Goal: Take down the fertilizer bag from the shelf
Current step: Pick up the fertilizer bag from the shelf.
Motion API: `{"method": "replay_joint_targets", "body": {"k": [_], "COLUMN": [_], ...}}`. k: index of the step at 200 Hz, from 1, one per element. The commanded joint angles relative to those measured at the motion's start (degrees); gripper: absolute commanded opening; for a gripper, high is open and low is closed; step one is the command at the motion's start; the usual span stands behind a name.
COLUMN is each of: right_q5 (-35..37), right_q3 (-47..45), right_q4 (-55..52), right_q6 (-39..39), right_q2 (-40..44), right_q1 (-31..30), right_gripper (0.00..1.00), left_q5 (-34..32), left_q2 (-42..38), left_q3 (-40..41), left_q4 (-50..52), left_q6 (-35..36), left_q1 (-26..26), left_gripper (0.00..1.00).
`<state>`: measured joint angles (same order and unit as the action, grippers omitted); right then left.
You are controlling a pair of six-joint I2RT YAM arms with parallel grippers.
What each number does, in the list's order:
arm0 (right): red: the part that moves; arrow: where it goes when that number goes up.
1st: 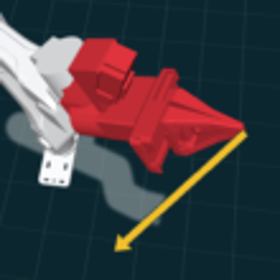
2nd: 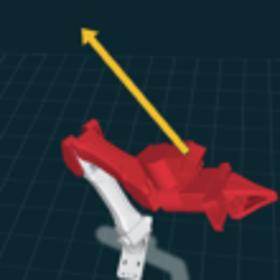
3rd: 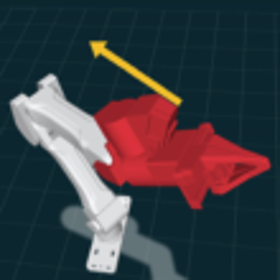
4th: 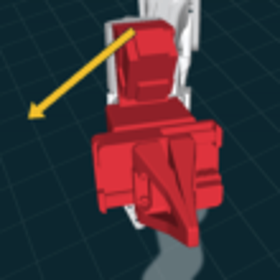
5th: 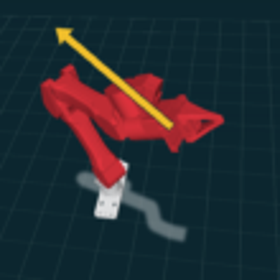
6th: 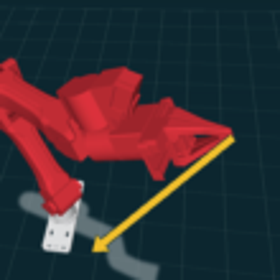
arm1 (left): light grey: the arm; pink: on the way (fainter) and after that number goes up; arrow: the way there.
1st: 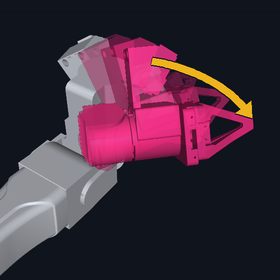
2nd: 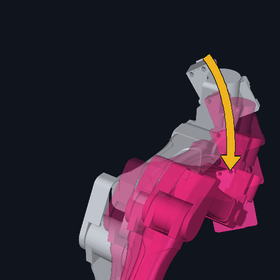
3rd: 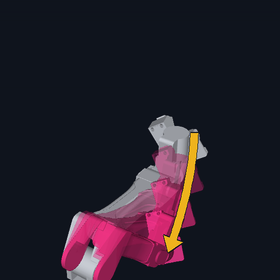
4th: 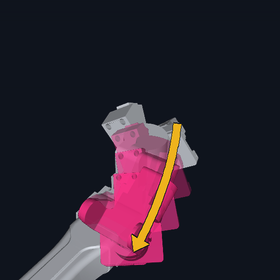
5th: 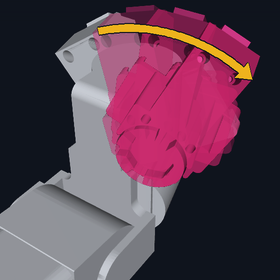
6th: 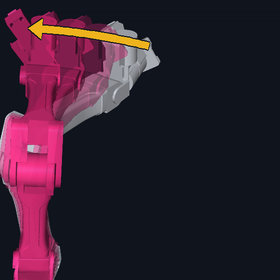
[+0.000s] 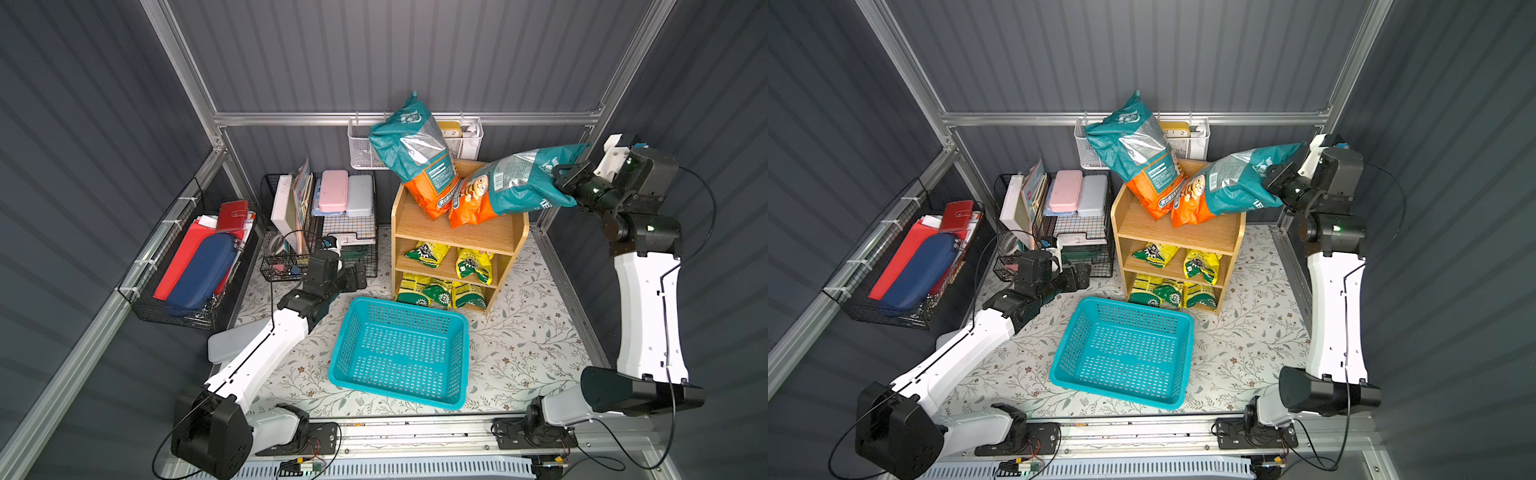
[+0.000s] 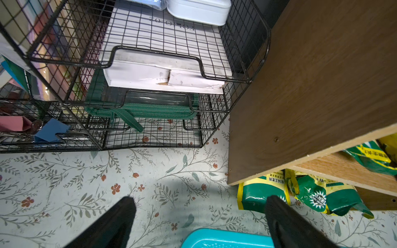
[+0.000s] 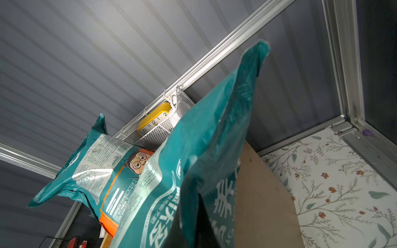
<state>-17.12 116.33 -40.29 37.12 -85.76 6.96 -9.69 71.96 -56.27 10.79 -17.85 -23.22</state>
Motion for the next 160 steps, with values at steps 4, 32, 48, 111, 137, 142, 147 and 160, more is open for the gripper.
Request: {"method": "replay_joint_targets", "body": {"k": [4,32,48,111,137,142,147,160], "right_q5": [0.2,-0.4,-1.4,-9.6,-6.0,-5.3,-4.6,-2.5], "right_q3": [6.9,17.0,22.3,21.8,16.6,15.8,15.1,13.8], "right_q4": [7.0,9.2,10.3,13.1,11.4,10.8,10.3,8.1], "right_q6": [-4.8,-5.9,-5.5,-1.9,-8.0,-9.2,-10.2,-13.0], "right_q2": [4.1,4.5,4.2,7.0,7.9,7.7,7.4,6.6], "right_q1": [-2.6,-3.6,-3.8,-9.9,-23.0,-25.4,-27.7,-32.8], "right_gripper": [0.0,0.0,0.0,0.0,0.0,0.0,0.0,0.0], "left_q5": [-0.7,-0.6,-0.4,0.2,-5.5,-6.8,-7.9,-10.5], "left_q2": [0.9,3.0,4.2,8.2,8.8,8.7,8.6,7.9], "left_q3": [0.5,-0.5,-1.1,-4.2,-5.4,-5.5,-5.5,-5.4], "left_q4": [1.3,2.3,2.6,4.6,7.2,7.6,7.8,8.2], "left_q6": [-1.3,-2.4,-3.0,-4.5,-4.2,-3.9,-3.6,-2.6], "left_q1": [0.2,0.1,0.2,0.1,0.2,0.1,0.1,0.2], "left_gripper": [0.99,0.99,0.99,0.99,0.99,0.99,0.99,0.99]}}
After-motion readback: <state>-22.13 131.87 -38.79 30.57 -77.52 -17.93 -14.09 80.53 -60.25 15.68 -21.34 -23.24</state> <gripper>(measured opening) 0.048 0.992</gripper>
